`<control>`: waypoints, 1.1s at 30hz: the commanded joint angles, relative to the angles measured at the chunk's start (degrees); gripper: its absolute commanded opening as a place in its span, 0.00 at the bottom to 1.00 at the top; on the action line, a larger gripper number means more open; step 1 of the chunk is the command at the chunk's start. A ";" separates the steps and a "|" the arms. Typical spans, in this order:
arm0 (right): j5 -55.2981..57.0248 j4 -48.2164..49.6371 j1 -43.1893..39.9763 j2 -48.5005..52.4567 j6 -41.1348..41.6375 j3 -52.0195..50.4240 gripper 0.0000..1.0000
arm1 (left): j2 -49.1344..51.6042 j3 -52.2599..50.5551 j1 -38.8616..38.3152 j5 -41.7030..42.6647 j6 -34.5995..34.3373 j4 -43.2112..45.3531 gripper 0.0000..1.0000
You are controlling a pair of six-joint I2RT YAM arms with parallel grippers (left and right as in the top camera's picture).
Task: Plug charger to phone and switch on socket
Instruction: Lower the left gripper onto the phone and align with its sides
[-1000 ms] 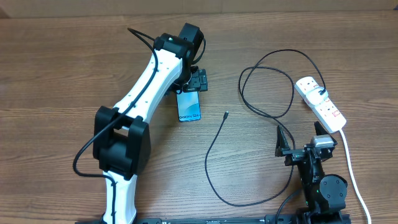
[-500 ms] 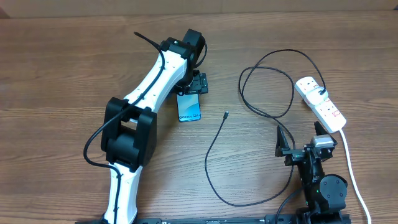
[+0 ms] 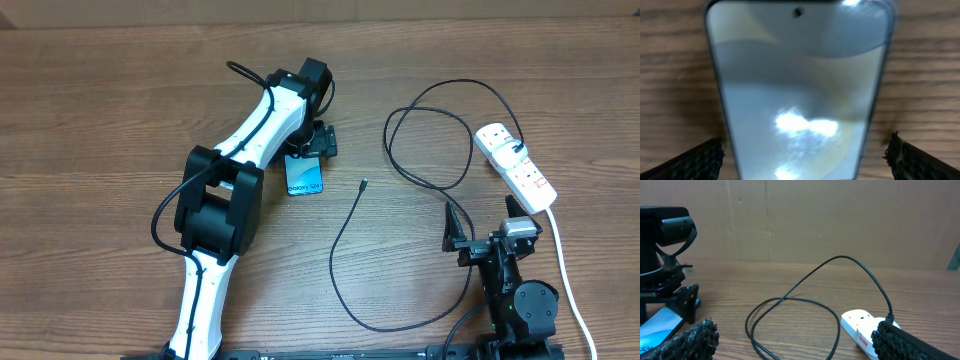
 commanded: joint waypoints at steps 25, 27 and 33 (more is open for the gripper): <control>-0.11 0.37 -0.26 -0.50 0.15 -0.61 1.00 | 0.35 -2.69 -0.37 -4.35 1.60 -0.50 0.98; -0.11 0.37 -0.26 -0.50 0.15 -0.61 1.00 | 0.35 -2.69 -0.37 -5.22 1.60 -0.50 0.98; -0.11 0.37 -0.26 -0.50 0.15 -0.61 1.00 | 0.35 -2.69 -0.33 -5.38 1.60 -0.70 1.00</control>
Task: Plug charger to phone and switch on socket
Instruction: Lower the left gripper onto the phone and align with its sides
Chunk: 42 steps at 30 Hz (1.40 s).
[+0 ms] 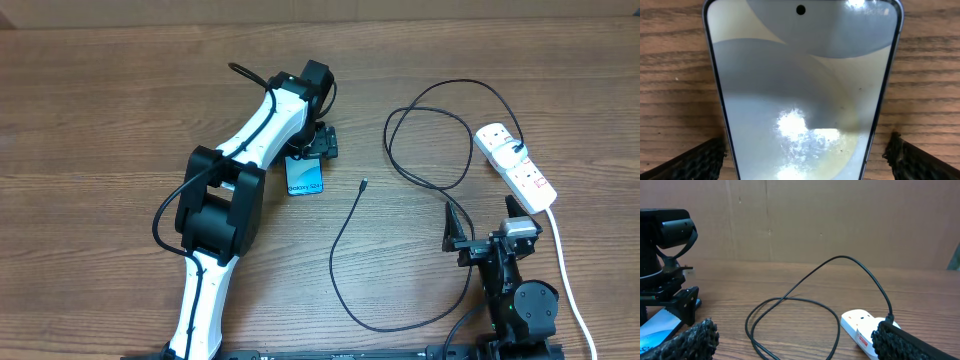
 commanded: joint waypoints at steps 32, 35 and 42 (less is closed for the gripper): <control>-0.11 0.39 -0.26 -0.50 0.13 -0.61 1.00 | 0.37 -1.81 1.77 -0.22 2.82 -1.68 0.96; -0.11 0.39 -0.26 -0.50 0.11 -0.61 1.00 | 0.42 -1.88 1.77 -0.20 2.80 -1.66 0.95; -0.11 0.39 -0.26 -0.50 0.11 -0.61 1.00 | 0.42 -1.88 1.77 -0.20 2.62 -1.44 0.88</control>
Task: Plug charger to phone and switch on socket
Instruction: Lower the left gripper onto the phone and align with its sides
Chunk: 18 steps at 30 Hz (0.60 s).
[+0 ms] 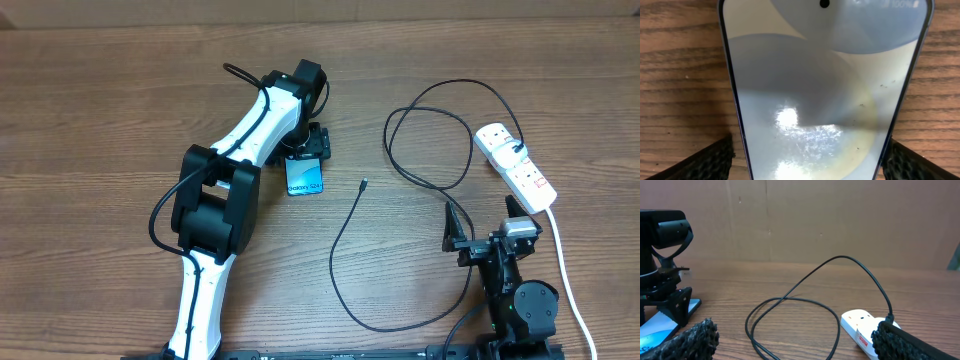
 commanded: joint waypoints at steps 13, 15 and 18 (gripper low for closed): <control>-0.11 0.37 -0.26 -0.50 0.09 -0.61 1.00 | 0.50 -1.60 0.26 -2.10 0.00 -0.42 0.81; -0.11 0.37 -0.26 -0.50 0.09 -0.61 1.00 | 0.50 -1.60 0.26 -2.10 0.00 -0.42 0.81; -0.11 0.37 -0.26 -0.50 0.09 -0.61 1.00 | 0.50 -1.60 0.26 -2.10 0.00 -0.42 0.78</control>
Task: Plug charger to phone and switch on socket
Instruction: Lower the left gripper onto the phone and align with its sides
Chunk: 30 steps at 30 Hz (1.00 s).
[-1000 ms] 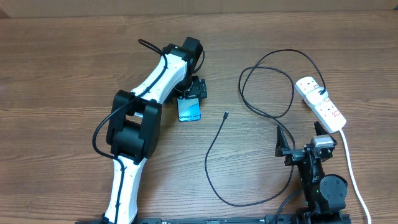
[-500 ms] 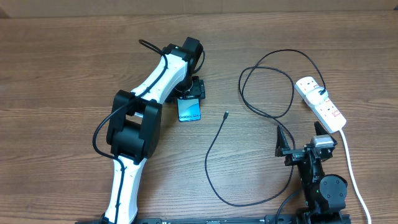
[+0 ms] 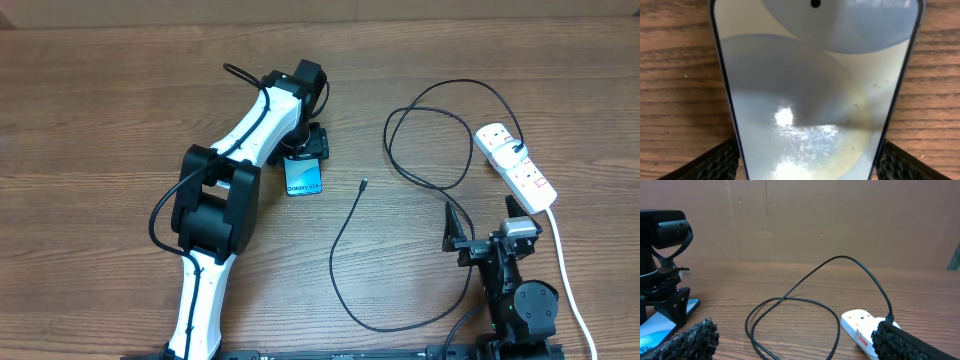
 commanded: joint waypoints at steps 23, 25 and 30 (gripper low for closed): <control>-0.13 0.35 -0.26 -0.50 0.11 -0.61 1.00 | 0.37 -1.18 0.33 -2.16 -1.55 -1.62 0.74; -0.13 0.35 -0.26 -0.50 0.11 -0.61 1.00 | 0.35 -0.59 0.35 -2.19 -2.32 -2.01 0.74; -0.13 0.35 -0.26 -0.50 0.13 -0.61 1.00 | 0.28 1.33 0.35 -2.19 -2.29 -2.97 0.73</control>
